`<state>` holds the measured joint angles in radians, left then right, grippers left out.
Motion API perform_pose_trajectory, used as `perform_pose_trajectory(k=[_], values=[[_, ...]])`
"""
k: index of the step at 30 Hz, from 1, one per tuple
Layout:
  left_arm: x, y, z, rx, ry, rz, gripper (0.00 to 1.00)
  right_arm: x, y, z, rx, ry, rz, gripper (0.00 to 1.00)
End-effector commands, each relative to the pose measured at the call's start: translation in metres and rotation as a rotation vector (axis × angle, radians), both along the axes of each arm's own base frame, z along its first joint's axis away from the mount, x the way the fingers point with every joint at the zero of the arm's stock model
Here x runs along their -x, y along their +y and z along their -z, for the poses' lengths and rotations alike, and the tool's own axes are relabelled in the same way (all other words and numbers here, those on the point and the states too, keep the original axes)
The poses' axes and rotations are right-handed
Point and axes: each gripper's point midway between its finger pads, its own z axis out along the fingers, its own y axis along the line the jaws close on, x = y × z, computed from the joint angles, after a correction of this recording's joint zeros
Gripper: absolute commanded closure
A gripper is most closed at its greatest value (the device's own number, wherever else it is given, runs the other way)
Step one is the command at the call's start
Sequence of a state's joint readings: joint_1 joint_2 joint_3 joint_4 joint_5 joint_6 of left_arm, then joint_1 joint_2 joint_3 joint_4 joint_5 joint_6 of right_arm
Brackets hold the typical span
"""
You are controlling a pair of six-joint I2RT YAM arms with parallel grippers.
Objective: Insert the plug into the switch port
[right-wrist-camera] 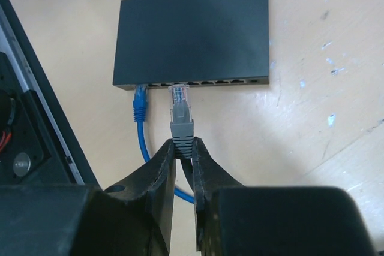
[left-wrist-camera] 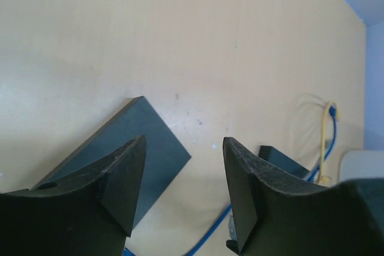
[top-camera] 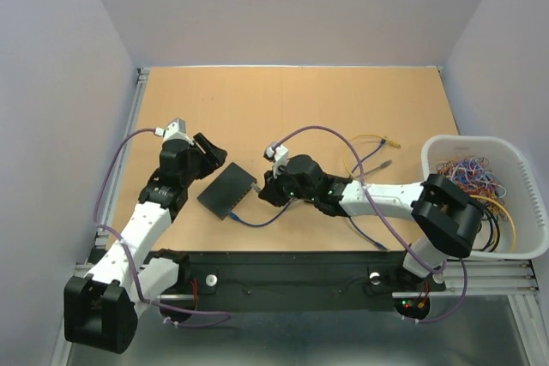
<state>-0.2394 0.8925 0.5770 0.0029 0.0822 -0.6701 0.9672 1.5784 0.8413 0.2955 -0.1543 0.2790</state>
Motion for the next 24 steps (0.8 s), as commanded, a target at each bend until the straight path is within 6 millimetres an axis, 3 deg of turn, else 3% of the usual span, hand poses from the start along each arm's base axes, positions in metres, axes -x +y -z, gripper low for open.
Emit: perform_pose_trajectory(k=[1, 8, 19, 24], values=[[-0.004, 0.022, 0.028, -0.053, 0.063, -0.092, 0.35, 0.008, 0.011, 0.014, 0.041, 0.017, 0.029, 1.0], [-0.011, 0.048, 0.061, -0.089, 0.141, -0.207, 0.35, 0.011, 0.027, 0.056, 0.213, 0.063, 0.067, 1.0], [-0.009, 0.044, 0.101, -0.034, 0.23, -0.175, 0.36, 0.015, 0.044, 0.075, 0.299, 0.096, 0.075, 1.0], [-0.011, 0.043, 0.107, -0.039, 0.24, -0.168, 0.37, 0.018, 0.045, 0.09, 0.356, 0.122, 0.072, 1.0]])
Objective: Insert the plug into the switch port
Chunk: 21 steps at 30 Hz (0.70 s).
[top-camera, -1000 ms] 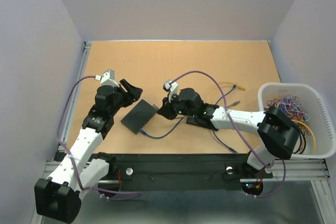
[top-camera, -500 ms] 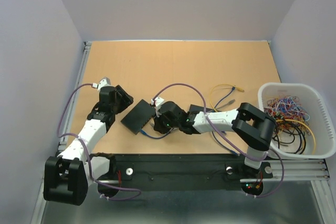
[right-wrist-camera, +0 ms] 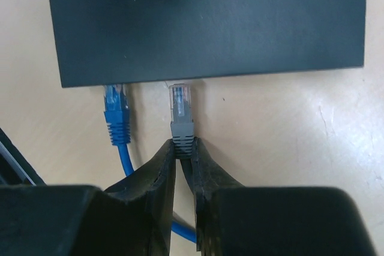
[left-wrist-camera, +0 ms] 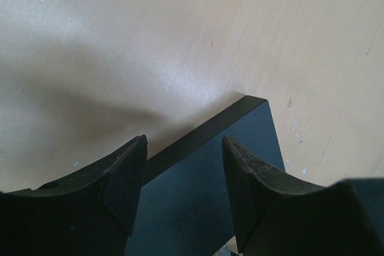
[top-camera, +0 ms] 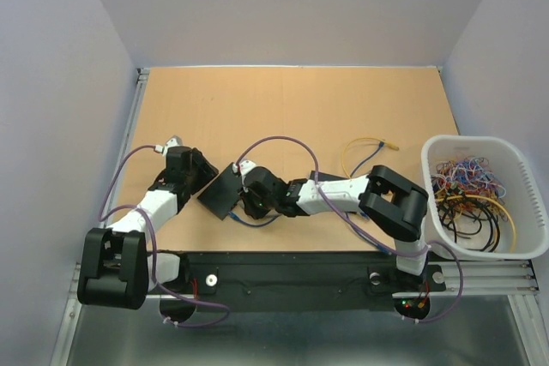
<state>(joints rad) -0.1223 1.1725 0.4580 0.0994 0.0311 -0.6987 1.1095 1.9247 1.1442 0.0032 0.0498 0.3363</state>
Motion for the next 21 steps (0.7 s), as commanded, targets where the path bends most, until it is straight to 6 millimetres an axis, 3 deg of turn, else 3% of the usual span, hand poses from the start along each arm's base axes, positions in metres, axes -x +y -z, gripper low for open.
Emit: perform_pose_trajectory(k=[1, 7, 21], values=[[-0.01, -0.001, -0.007, 0.013, -0.054, 0.007, 0.37, 0.003, 0.006, 0.003, 0.036, 0.005, 0.015, 0.99], [-0.008, -0.002, -0.002, 0.014, -0.046, 0.013, 0.27, 0.001, 0.011, 0.007, 0.057, -0.001, 0.024, 1.0], [-0.003, -0.025, 0.019, 0.094, 0.006, 0.119, 0.36, -0.022, 0.008, 0.003, 0.135, -0.05, 0.153, 1.0]])
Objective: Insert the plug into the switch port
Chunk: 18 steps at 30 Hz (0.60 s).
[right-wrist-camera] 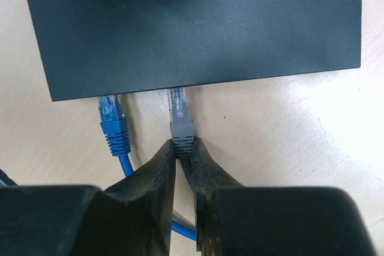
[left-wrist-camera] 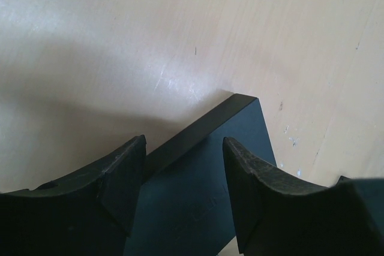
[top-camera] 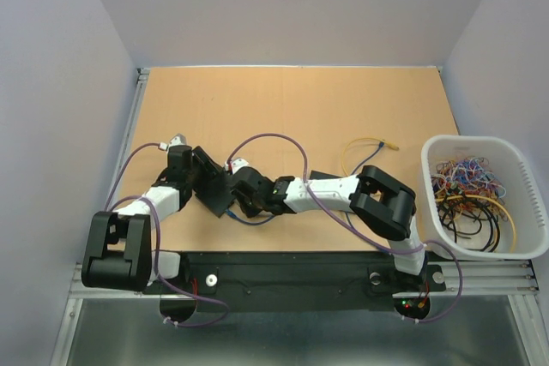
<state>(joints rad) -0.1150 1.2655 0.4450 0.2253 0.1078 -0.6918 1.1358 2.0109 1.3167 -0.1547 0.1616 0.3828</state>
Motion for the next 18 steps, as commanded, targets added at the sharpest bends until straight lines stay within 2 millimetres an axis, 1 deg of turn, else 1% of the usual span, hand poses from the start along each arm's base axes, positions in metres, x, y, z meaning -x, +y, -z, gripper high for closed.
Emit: perform_pose_trajectory(k=[1, 9, 12, 14, 18], values=[[0.01, -0.015, 0.014, 0.051, 0.033, 0.073, 0.36, -0.013, -0.005, 0.004, 0.061, -0.044, 0.076, 1.0], [0.01, -0.017, 0.013, 0.046, 0.025, 0.089, 0.37, -0.03, 0.001, -0.003, 0.101, -0.091, 0.117, 1.0], [0.009, -0.02, 0.012, 0.047, 0.022, 0.102, 0.37, -0.037, 0.0, -0.007, 0.115, -0.118, 0.146, 1.0], [0.009, -0.023, 0.013, 0.048, 0.026, 0.117, 0.39, -0.042, 0.003, -0.016, 0.111, -0.144, 0.149, 1.0], [0.007, -0.033, 0.012, 0.067, 0.026, 0.159, 0.41, -0.047, 0.003, -0.021, 0.133, -0.186, 0.122, 0.99]])
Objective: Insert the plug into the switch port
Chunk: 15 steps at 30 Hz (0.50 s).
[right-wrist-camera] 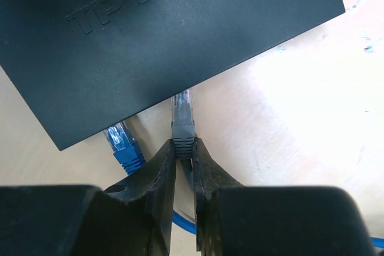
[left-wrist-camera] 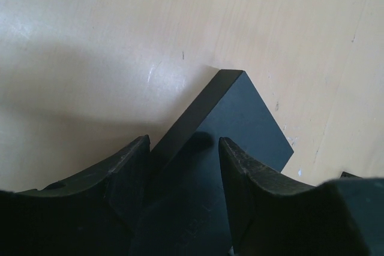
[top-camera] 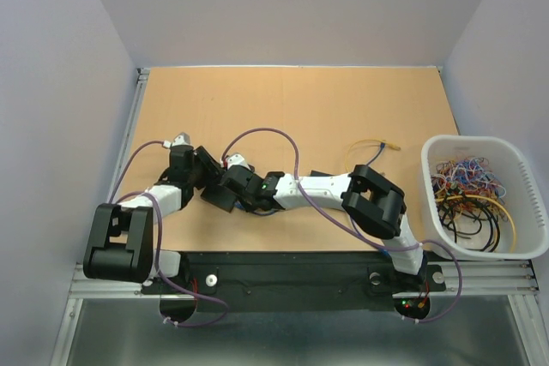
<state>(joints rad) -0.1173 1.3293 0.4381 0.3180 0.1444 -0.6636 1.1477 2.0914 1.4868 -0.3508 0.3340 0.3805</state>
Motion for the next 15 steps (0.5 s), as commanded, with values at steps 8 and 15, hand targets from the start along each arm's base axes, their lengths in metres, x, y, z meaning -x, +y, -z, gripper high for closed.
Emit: perform_pose_trajectory(k=[8, 15], values=[[0.012, -0.046, 0.012, 0.087, 0.064, 0.2, 0.46, -0.026, 0.004, -0.036, 0.025, -0.192, -0.115, 1.0], [0.01, -0.048, 0.004, 0.071, 0.03, 0.214, 0.48, -0.015, -0.001, -0.059, -0.036, -0.263, -0.264, 1.0]])
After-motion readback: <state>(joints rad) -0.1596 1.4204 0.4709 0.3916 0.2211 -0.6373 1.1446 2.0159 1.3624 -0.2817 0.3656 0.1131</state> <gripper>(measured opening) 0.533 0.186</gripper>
